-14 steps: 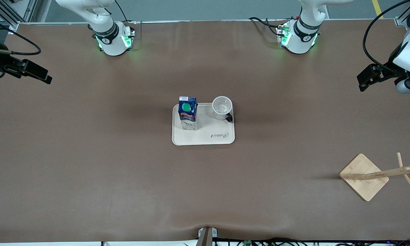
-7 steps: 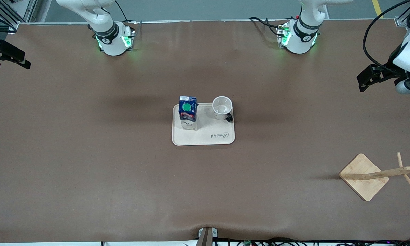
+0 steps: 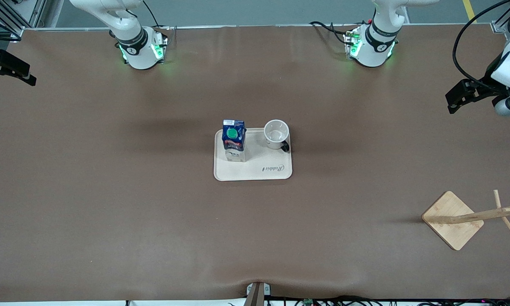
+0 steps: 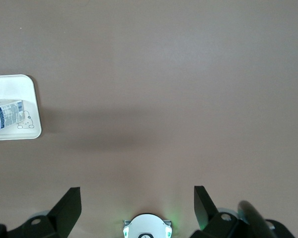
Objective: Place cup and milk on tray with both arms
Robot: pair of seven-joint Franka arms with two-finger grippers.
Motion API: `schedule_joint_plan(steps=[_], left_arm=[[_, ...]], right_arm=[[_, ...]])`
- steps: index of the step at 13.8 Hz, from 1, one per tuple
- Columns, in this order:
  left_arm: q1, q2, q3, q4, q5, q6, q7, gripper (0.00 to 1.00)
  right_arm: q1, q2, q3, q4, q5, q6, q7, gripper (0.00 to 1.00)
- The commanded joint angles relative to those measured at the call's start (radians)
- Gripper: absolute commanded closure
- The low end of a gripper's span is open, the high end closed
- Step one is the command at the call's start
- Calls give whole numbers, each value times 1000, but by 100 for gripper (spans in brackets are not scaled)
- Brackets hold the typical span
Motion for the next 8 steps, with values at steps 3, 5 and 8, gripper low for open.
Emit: schedule_joint_plan(steps=[3,5,8], left_arm=[[4,-2,-2,15,-10,-18,10,0],[4,-2,-2,15,-10,-22,10,0],[-2,1,-2,14,-10,-24,10,0]], right_arm=[[-6,-15,8,-17,-18,17,-12,0],[-6,-13,8,-18,-15,20,-12,0],[-2,-13,8,-18,-15,18,-13,0]])
